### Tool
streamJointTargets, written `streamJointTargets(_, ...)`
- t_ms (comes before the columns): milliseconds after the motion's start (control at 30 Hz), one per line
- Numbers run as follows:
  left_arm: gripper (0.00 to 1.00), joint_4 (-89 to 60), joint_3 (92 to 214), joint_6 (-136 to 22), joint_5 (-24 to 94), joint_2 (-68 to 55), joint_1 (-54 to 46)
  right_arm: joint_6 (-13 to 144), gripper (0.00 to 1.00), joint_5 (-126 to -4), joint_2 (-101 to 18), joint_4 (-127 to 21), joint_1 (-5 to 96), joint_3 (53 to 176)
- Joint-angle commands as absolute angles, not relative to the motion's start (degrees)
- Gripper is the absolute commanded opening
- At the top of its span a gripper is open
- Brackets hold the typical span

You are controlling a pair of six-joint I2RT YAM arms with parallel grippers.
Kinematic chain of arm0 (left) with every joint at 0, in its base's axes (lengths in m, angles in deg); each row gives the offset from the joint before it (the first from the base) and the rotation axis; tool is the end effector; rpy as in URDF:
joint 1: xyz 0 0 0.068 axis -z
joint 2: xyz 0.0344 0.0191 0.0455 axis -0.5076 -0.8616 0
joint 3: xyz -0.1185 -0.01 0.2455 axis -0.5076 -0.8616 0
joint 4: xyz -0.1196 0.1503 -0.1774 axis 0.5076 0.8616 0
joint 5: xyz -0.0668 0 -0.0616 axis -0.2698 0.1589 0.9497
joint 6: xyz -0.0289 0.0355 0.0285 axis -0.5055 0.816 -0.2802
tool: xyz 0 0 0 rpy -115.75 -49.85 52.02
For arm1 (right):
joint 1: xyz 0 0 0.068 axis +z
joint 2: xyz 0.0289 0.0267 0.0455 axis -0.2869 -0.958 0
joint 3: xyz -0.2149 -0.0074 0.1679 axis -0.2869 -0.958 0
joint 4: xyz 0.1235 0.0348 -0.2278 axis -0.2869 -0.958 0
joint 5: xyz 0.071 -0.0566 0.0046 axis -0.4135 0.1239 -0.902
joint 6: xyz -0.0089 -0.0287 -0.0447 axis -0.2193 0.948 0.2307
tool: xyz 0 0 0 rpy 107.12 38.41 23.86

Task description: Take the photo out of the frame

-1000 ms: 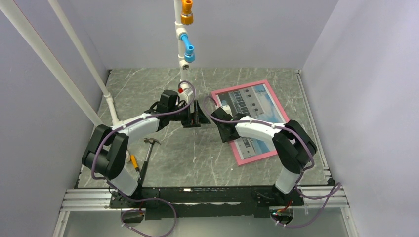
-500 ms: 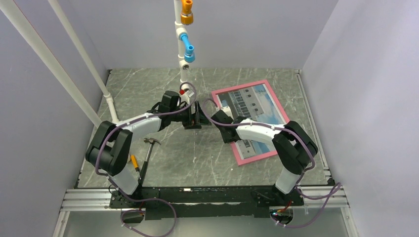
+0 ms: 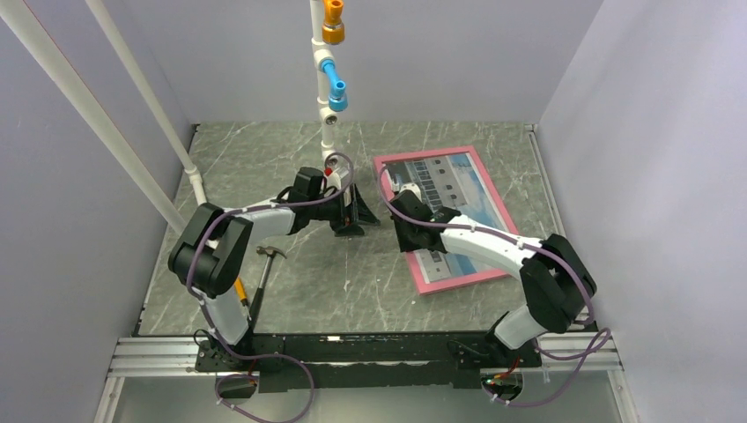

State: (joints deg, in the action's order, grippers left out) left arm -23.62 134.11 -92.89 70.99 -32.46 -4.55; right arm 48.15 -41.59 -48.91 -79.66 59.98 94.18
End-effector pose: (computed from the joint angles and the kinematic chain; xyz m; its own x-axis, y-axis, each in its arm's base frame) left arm 0.3125 -0.1798 0.1738 -0.9642 -0.1139 -0.2393 0.1626 0.4591 -0.8734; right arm 0.2286 0.2020 0.2004 -0.8033 -0.2161 -0.5550 -0.2508 0.9679 -0.0139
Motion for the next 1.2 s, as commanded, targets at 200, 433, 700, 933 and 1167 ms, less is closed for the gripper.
streamJointTargets(200,0.89,-39.0,130.3,-102.5,72.6,-37.5,-4.7,38.2,0.00,-53.3,-42.9,-72.4,61.1,92.9)
streamJointTargets(433,0.87,-40.9,129.4,-104.1,71.2,-39.1,-4.6,32.3,0.00,-54.3,-40.6,-68.9,62.8,91.1)
streamJointTargets(700,0.77,-45.2,129.3,-105.9,72.2,-41.0,-4.6,28.7,0.00,-53.6,-41.7,-67.2,66.0,91.8)
streamJointTargets(933,0.49,-46.8,129.0,-107.1,73.8,-41.1,-4.0,27.2,0.00,-51.9,-42.3,-67.5,68.4,92.2)
streamJointTargets(1167,0.20,-48.4,127.9,-108.5,75.2,-39.8,-2.6,27.0,0.02,-50.7,-42.2,-71.0,69.9,93.2)
